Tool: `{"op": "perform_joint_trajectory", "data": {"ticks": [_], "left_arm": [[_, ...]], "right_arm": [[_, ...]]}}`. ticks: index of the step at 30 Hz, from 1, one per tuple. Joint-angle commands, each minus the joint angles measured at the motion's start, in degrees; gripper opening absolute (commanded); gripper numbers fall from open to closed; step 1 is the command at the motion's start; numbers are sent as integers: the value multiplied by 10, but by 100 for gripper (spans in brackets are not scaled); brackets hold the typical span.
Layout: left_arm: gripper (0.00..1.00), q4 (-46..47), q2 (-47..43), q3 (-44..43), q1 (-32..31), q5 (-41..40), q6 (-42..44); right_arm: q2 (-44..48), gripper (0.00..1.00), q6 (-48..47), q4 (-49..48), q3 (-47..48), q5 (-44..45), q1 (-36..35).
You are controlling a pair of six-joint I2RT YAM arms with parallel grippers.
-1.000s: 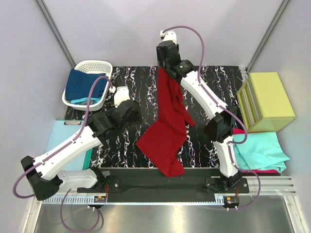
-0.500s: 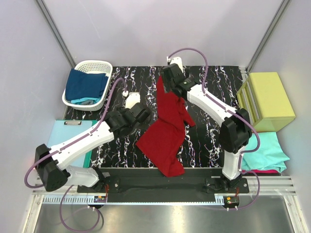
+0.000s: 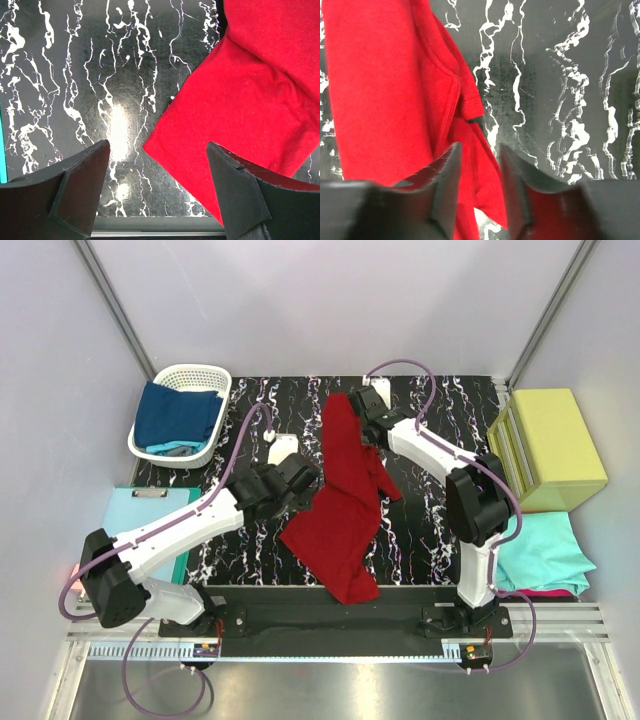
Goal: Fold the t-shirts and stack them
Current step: Flatten out the tshirt
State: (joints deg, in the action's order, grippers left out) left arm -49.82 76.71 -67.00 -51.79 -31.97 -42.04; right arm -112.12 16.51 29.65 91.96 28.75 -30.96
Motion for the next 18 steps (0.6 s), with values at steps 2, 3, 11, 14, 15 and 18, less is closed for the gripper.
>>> {"op": "perform_joint_trajectory", "data": {"ticks": [2, 3, 11, 14, 15, 18], "left_arm": [[83, 14, -19, 9, -3, 7, 5], [83, 12, -20, 10, -4, 9, 3], [83, 6, -11, 11, -9, 15, -7], [83, 4, -6, 10, -10, 13, -10], [83, 4, -6, 9, -10, 13, -11], [83, 5, 1, 6, -12, 14, -13]], "right_arm": [[-42, 34, 29, -24, 23, -36, 5], [-48, 36, 31, -23, 30, -43, 5], [-79, 52, 46, -24, 47, -79, 6], [-83, 53, 43, -25, 55, -83, 6], [-84, 53, 43, -27, 59, -86, 6], [-90, 53, 44, -27, 66, -96, 6]]}}
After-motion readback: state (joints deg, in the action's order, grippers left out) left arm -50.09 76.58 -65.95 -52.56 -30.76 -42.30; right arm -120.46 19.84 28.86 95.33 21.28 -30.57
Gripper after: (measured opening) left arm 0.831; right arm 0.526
